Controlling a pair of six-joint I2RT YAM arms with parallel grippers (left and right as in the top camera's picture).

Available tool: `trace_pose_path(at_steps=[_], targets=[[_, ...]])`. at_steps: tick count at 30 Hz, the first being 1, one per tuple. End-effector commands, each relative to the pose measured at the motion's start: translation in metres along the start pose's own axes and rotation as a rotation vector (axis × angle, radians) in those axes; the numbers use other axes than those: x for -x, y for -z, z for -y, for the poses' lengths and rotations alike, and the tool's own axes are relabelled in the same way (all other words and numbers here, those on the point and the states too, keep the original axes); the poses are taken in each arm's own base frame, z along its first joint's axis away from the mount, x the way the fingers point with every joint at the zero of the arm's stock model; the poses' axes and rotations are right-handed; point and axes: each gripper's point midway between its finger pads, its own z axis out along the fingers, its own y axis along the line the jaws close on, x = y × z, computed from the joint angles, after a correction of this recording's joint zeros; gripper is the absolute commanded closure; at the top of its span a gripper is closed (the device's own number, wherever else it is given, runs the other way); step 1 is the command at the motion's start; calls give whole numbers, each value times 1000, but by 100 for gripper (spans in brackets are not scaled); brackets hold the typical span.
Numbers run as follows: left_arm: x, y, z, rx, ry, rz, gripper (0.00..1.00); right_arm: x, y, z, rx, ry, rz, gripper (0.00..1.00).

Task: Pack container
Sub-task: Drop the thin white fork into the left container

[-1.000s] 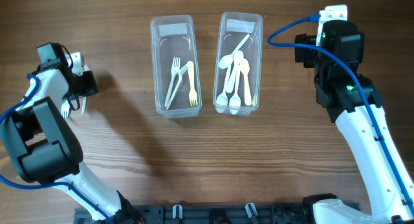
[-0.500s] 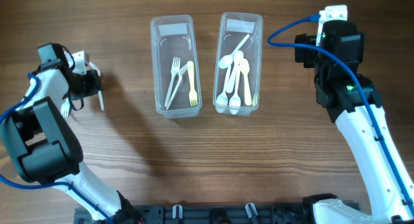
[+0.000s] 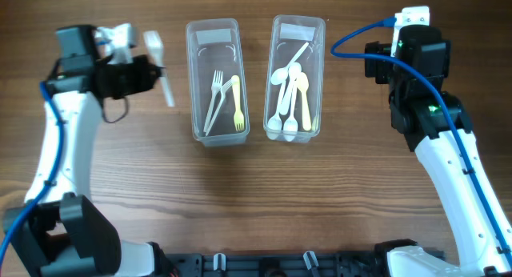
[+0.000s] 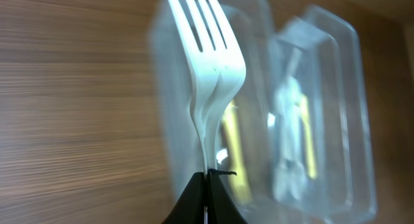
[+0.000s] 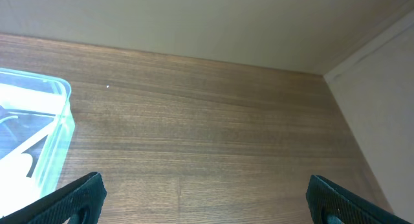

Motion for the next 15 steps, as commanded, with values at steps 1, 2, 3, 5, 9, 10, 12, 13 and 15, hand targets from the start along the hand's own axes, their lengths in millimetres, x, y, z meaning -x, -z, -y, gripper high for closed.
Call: trace_pose_path(at_steps=[1,2,3,5,9,10,12,13,15], targets=[[-15,-22,50,-37,-24,-60,96,-1,-1,2,-21,9,-7,0],[-18,-30,57,0,-32,-62,96,-1,-1,2,-21,9,-7,0],[-20,-34,62,20,-38,-60,96,-1,-1,2,-21,9,-7,0],[-21,-42,72,61,-51,-49,96,-1,-1,2,-21,9,-7,0],[-23,-51,81,138,-66,-20,96,-1,-1,2,-21,9,-7,0],[-23,-51,80,149,-70,-18,96,-1,-1,2,-21,9,-7,0],[-23,-51,78,162,-68,-15,68,-1,-1,2,-21,9,-7,0],[-22,-51,77,166,-67,-12,37,-1,-1,2,-21,9,-7,0],[-19,-50,76,168,-80,-1,30,-1,-1,2,-21,9,-7,0]])
